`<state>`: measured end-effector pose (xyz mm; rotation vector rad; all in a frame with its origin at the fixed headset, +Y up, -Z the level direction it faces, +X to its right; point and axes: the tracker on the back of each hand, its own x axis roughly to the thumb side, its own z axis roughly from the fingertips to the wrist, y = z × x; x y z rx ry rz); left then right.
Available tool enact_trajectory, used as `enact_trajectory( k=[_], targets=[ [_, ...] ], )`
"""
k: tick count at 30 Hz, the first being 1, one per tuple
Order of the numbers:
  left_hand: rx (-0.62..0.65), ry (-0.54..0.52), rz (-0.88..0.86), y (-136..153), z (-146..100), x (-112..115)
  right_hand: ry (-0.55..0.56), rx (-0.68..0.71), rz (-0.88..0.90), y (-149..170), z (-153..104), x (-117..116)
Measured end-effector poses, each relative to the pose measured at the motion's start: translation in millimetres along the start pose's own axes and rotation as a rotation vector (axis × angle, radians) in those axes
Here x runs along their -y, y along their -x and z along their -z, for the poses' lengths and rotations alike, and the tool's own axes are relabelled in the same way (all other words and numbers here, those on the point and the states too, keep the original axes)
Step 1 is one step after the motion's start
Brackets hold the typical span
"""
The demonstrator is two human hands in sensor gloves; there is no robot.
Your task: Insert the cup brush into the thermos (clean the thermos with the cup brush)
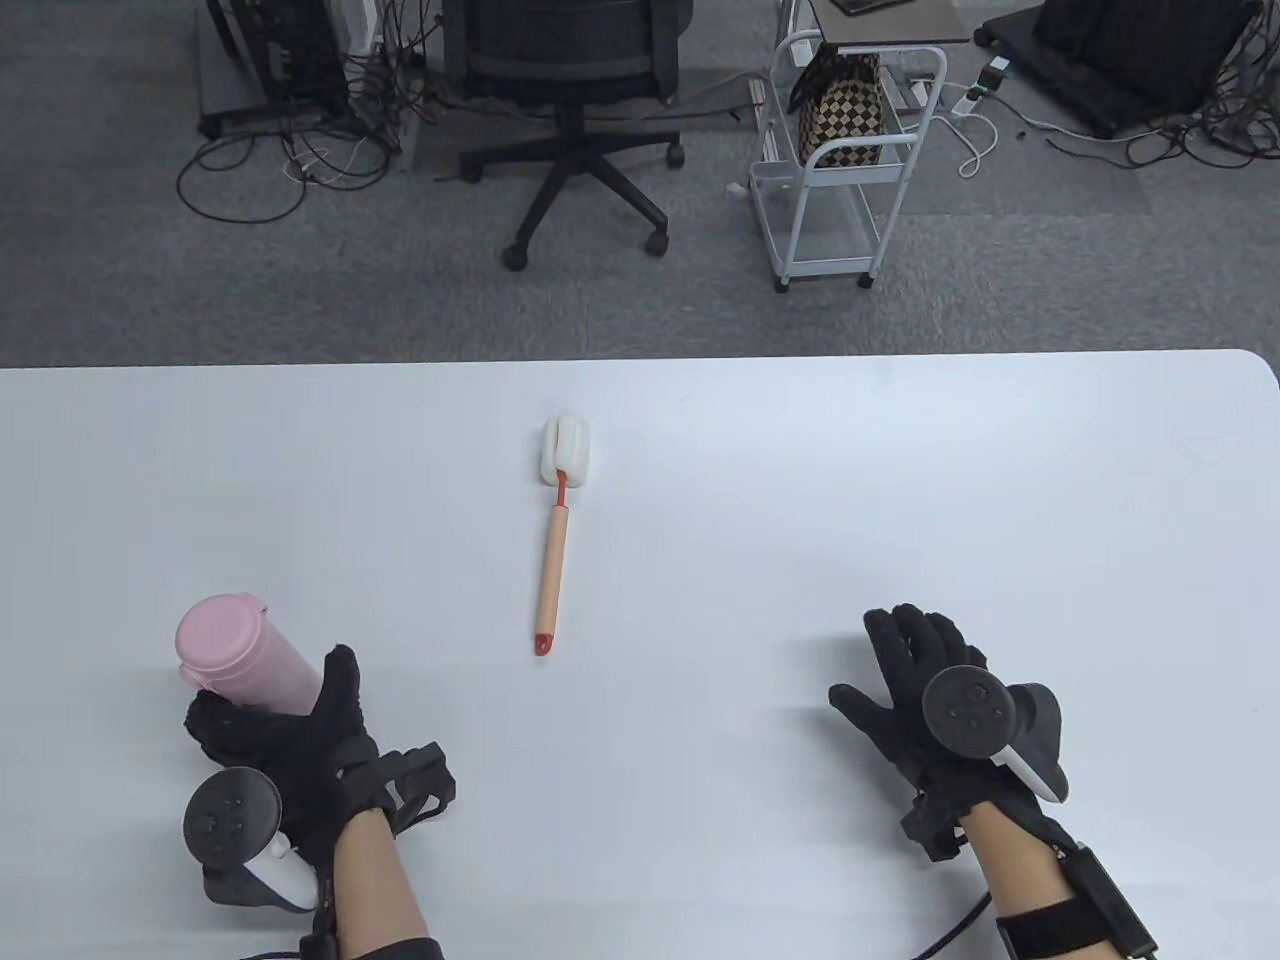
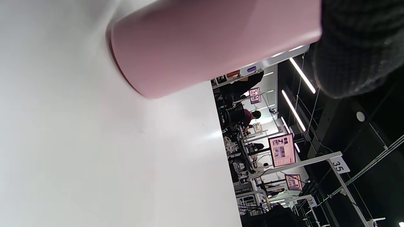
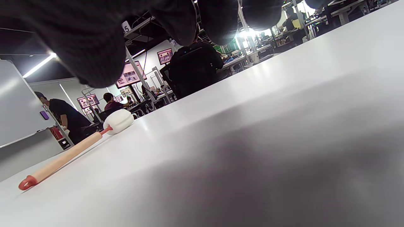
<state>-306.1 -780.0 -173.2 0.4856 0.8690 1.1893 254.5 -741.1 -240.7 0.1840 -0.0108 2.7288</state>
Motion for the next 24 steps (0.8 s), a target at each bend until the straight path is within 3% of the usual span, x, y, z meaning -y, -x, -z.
enact_trajectory(
  k=[17,24],
  targets=[
    [-0.037,-0.051,-0.026,0.1,35.7,-14.8,-0.026,-0.029,0.013,3.8,5.2,-4.1],
    [0.126,0.009,0.079,-15.1,27.7,-4.0,-0.03,-0.025,0.007,2.3,5.9,-5.8]
  ],
)
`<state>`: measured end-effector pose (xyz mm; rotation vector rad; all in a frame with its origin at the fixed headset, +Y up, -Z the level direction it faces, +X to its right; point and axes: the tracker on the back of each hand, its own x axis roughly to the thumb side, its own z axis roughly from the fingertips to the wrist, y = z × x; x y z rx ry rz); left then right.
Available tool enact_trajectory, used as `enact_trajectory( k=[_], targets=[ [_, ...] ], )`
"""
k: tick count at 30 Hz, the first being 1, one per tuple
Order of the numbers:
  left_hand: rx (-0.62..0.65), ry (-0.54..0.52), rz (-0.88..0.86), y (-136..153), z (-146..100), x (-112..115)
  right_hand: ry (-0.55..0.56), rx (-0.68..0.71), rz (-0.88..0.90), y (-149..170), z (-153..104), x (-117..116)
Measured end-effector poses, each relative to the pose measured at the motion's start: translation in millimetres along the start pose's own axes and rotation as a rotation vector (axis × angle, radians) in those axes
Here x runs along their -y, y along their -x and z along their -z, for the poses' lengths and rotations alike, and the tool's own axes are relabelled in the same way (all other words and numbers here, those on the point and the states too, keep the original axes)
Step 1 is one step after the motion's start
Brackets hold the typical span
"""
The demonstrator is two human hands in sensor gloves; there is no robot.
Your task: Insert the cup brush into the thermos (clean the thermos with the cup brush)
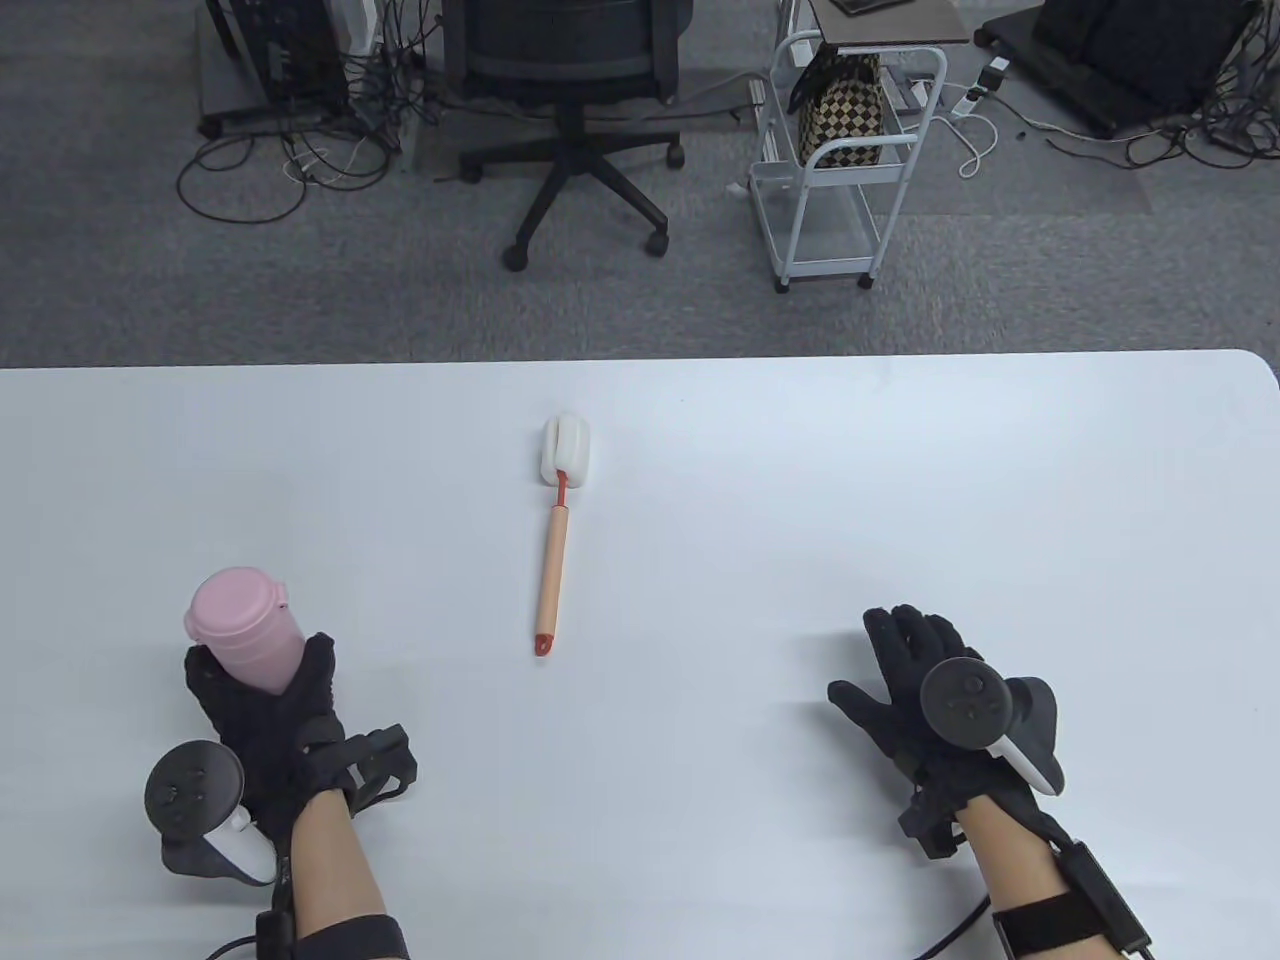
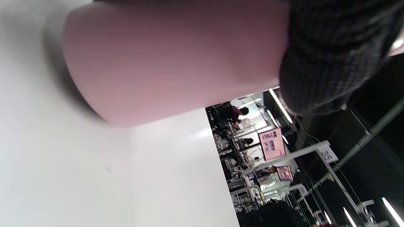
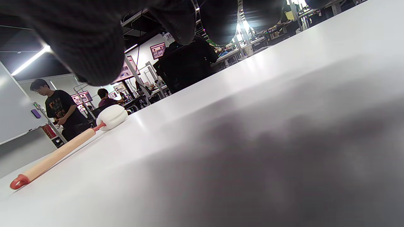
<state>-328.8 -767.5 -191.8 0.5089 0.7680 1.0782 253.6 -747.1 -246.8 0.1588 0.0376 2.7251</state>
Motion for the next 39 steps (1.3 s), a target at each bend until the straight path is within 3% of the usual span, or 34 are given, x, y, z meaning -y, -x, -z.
enact_trajectory(
  k=[4,16,26,34,39],
  targets=[
    [0.135,0.044,0.107,-15.8,-10.2,14.1,0.014,-0.003,0.011,1.4,-0.6,1.9],
    [0.372,0.343,0.092,-72.7,-63.2,56.9,0.068,0.016,0.08,-0.6,-2.0,7.5],
    [0.601,0.583,0.277,-98.4,-114.1,99.4,0.065,0.055,0.444,-43.0,-2.6,20.4],
    [0.812,0.687,0.463,-107.3,-143.2,117.2,-0.175,0.155,0.8,-82.5,16.9,-4.5],
    [0.893,0.765,0.544,-110.5,-156.1,124.2,-0.252,0.203,0.866,-87.5,13.0,-16.7]
  ],
)
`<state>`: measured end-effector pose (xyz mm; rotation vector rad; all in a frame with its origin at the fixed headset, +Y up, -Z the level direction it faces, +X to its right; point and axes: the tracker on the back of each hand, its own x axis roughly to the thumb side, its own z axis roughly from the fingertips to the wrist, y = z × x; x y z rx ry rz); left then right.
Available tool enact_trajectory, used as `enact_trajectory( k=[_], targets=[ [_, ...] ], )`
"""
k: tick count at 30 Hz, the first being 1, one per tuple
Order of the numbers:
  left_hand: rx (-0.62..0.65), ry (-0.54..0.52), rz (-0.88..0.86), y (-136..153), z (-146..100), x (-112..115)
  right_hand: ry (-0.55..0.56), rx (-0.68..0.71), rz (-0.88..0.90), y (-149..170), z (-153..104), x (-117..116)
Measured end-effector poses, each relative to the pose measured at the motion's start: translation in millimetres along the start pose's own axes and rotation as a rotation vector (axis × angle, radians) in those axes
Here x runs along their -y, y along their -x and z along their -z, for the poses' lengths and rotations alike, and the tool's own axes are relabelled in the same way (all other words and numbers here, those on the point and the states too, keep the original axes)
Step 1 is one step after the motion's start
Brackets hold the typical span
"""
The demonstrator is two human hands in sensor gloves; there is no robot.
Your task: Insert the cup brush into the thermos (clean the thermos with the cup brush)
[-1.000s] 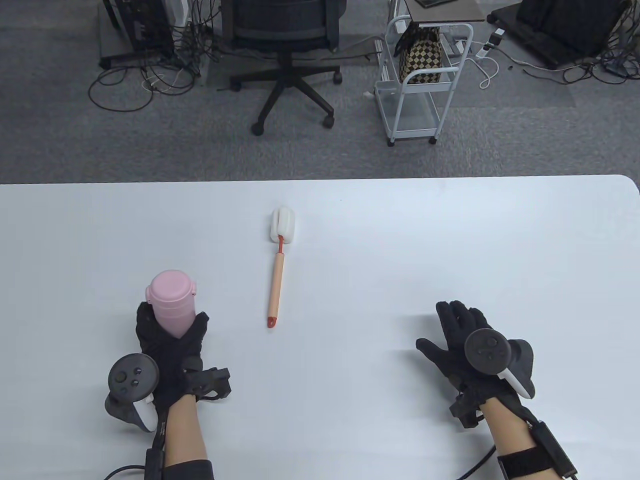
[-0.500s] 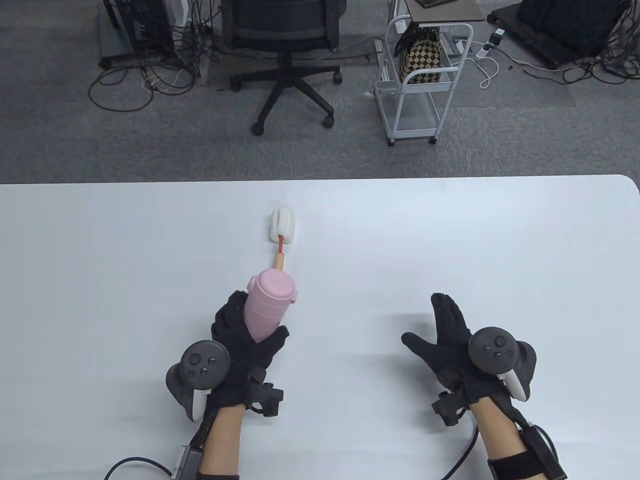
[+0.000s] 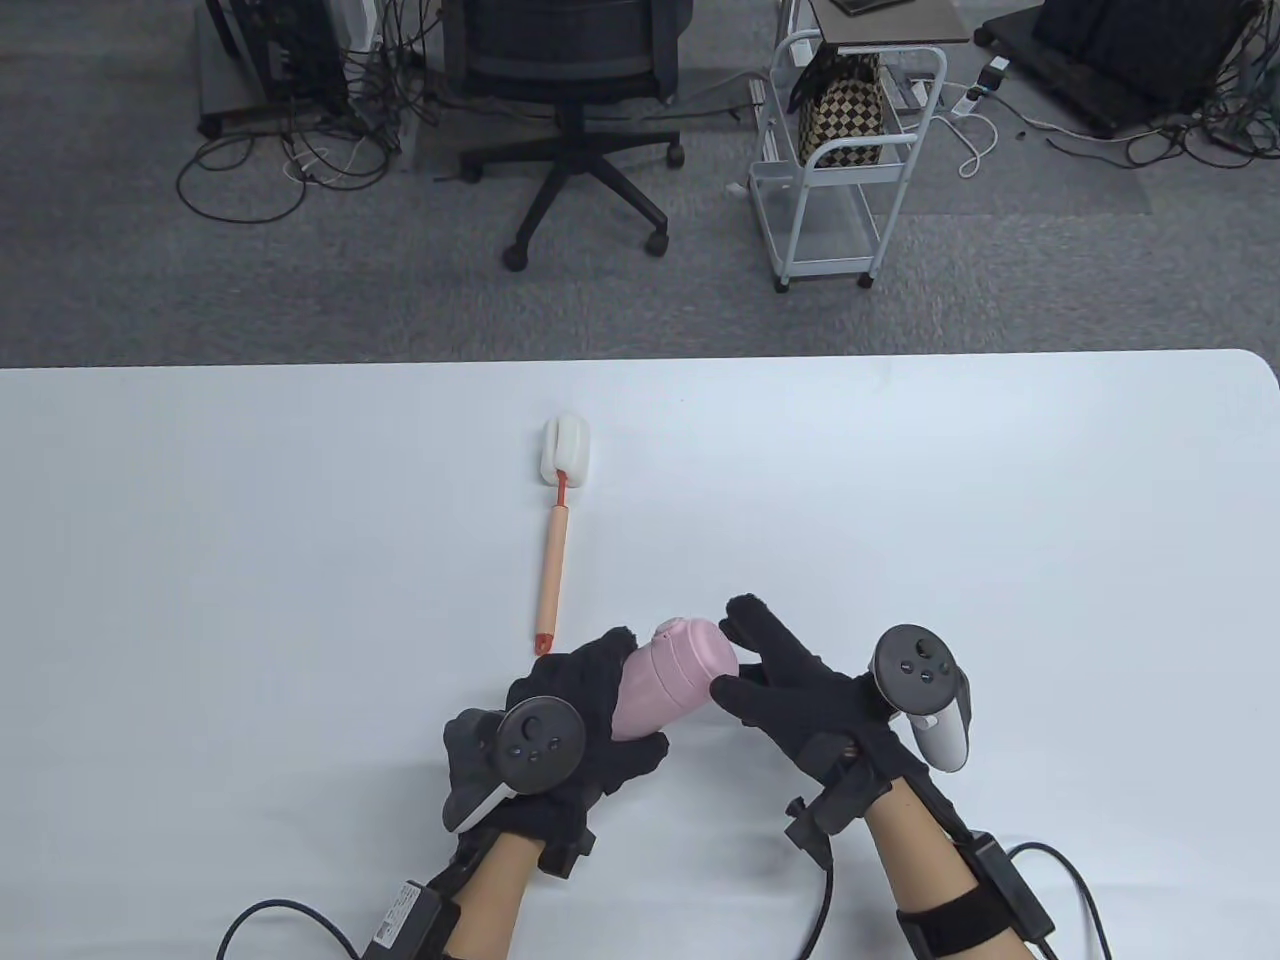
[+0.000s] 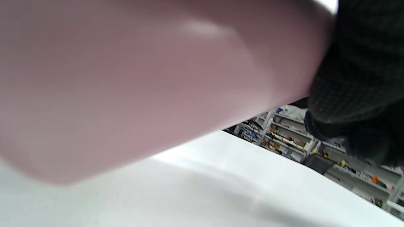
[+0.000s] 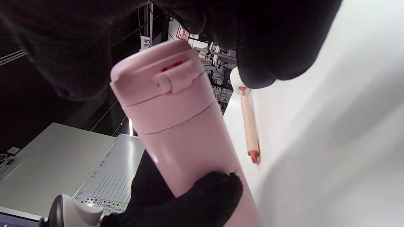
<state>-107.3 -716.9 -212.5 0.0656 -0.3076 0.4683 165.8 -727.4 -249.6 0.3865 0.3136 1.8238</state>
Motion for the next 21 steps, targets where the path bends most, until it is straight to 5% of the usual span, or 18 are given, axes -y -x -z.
enact_trajectory(
  k=[11,21],
  targets=[
    [0.115,0.102,0.058,-17.3,1.4,10.0,-0.032,0.024,-0.038,4.2,-12.9,5.2],
    [0.148,0.054,0.106,-17.5,0.0,3.1,-0.132,0.149,-0.065,-4.1,-12.0,4.6]
  ],
)
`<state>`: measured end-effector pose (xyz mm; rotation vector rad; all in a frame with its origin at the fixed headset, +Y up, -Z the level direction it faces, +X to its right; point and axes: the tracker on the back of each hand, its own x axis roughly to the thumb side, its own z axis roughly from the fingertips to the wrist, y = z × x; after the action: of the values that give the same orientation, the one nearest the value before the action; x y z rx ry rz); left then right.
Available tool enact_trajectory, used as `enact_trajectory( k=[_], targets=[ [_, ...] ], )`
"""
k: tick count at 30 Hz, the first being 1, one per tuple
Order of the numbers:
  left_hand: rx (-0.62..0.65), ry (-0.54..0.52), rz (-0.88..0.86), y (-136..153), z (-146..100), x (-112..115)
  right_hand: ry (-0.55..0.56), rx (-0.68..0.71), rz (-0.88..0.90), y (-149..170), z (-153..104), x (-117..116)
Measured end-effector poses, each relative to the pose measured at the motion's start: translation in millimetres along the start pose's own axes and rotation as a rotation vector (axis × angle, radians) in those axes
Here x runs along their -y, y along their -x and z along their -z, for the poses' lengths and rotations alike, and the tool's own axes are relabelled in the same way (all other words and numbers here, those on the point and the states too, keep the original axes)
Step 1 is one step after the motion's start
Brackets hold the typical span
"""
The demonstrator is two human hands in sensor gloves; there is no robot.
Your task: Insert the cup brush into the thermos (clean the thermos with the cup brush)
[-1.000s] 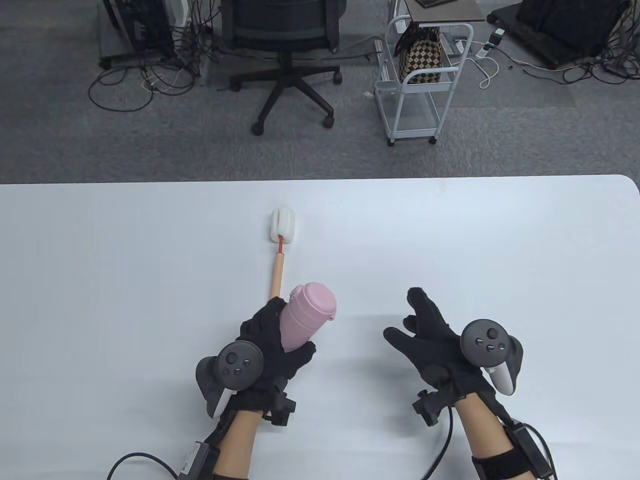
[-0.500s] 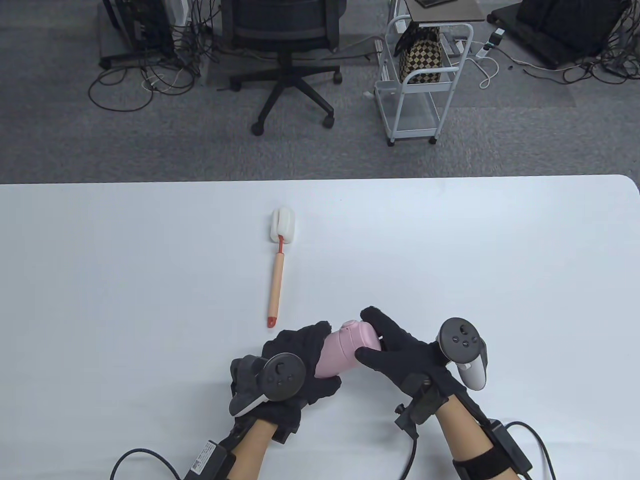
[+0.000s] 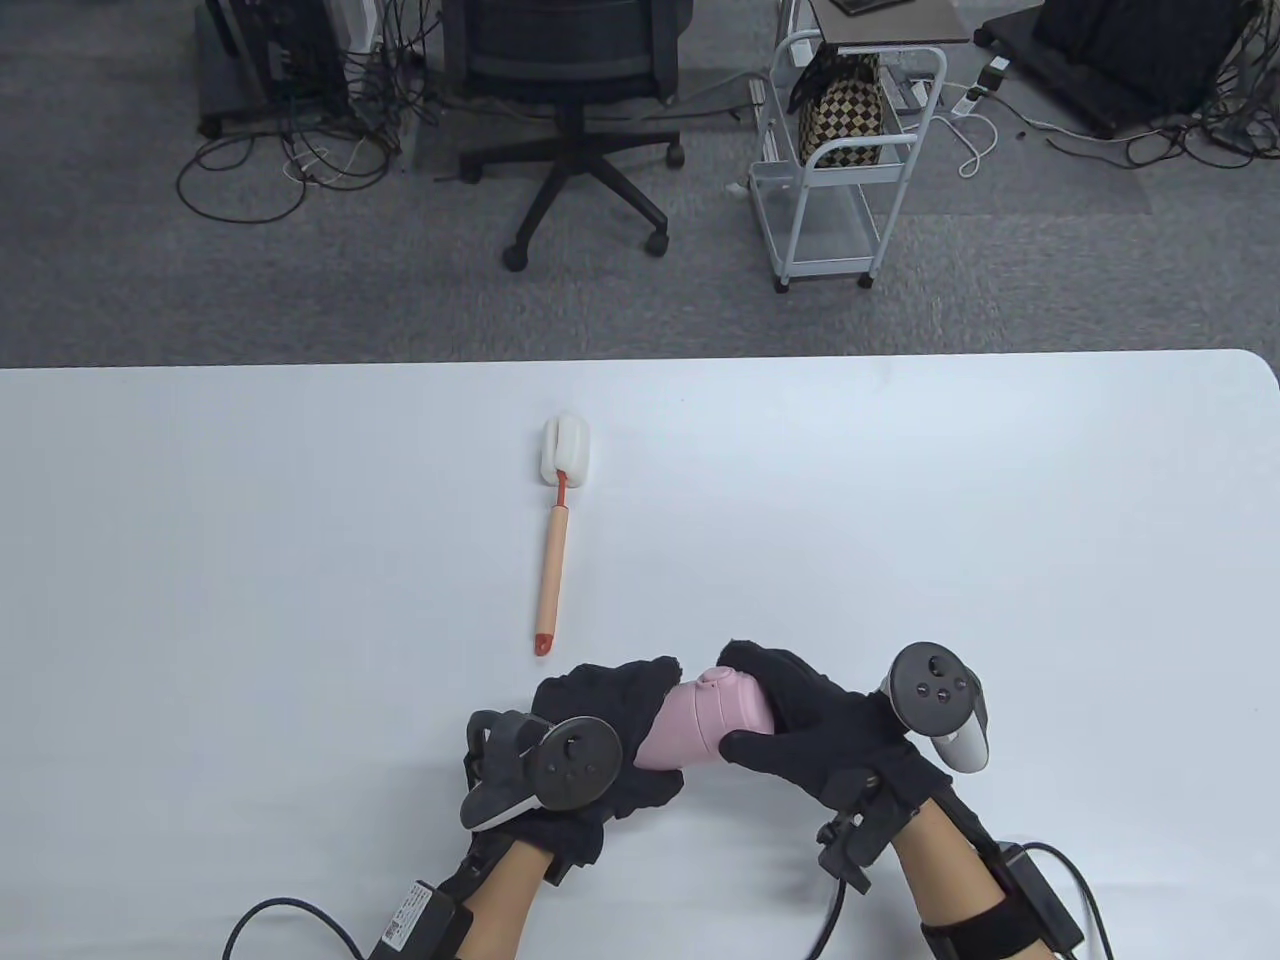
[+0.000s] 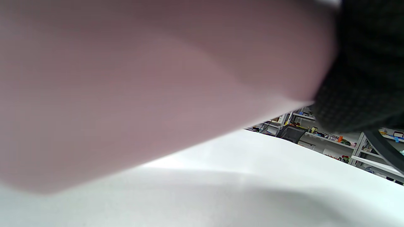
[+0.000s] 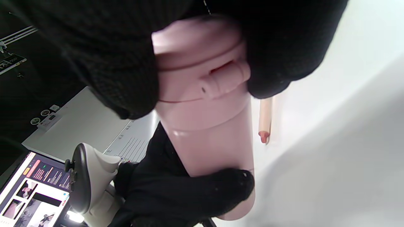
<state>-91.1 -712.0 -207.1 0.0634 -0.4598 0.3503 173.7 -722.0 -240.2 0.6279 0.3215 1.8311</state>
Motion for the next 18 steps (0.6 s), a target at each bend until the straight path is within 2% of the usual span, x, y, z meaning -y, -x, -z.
enact_trajectory(
  k=[8,18],
  targets=[
    [-0.011,0.028,-0.015,5.8,-0.3,0.7,-0.09,0.026,-0.023,-5.4,1.6,-4.1],
    [-0.013,0.022,-0.001,6.4,-0.5,0.6,-0.069,0.06,-0.026,-7.6,1.4,-2.9]
  ],
)
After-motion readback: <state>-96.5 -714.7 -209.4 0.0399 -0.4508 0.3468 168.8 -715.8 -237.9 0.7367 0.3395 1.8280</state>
